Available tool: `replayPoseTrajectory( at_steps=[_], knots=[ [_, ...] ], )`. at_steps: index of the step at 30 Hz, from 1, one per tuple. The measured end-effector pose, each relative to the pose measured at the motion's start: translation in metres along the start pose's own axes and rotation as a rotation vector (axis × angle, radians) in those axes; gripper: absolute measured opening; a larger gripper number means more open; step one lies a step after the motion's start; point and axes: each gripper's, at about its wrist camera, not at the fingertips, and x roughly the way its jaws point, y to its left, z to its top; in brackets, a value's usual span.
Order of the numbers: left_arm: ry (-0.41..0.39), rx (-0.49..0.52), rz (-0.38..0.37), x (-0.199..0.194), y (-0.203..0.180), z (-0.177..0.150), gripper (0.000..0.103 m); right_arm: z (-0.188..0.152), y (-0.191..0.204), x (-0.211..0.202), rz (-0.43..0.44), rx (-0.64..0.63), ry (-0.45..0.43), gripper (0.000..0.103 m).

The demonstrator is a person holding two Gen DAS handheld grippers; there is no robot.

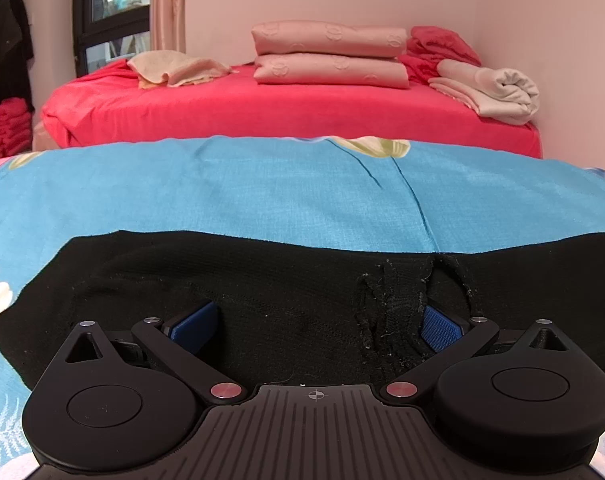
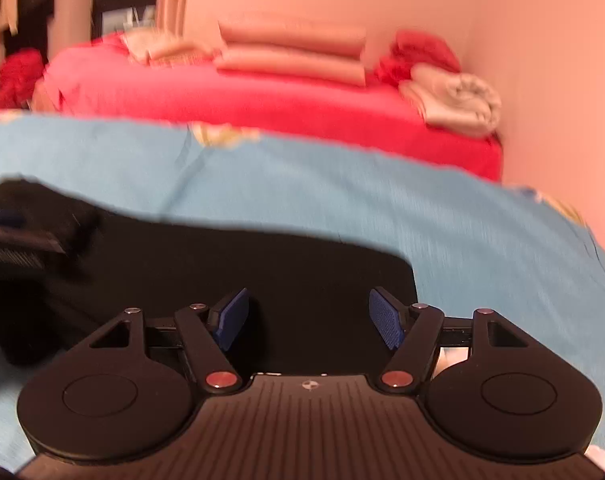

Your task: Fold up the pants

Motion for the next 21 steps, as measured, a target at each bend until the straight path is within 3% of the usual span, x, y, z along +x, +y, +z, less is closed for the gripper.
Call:
replayPoseTrajectory(
  at_steps=[2,3,6,12,18,21],
  knots=[
    [0.000,0.000,0.000,0.000,0.000,0.000,0.103,0.001,0.003,-0.009,-0.004,0.003,-0.053,0.075],
    [0.000,0.000,-0.001,0.000,0.000,0.000,0.103,0.000,0.002,-0.007,-0.009,0.016,-0.065,0.081],
    [0.001,-0.002,-0.004,0.000,0.000,0.000,0.103,-0.008,-0.007,0.032,-0.001,0.020,0.061,0.088],
    [0.001,-0.023,-0.030,0.000,0.006,0.000,0.103,-0.008,-0.010,0.022,-0.008,0.050,-0.008,0.088],
    [-0.110,-0.219,-0.225,-0.026,0.050,0.004,0.103,-0.014,-0.014,0.032,-0.002,0.042,0.005,0.093],
    [-0.119,-0.270,-0.166,-0.042,0.066,0.010,0.103,-0.008,-0.010,0.030,-0.017,0.011,0.026,0.093]
  ],
)
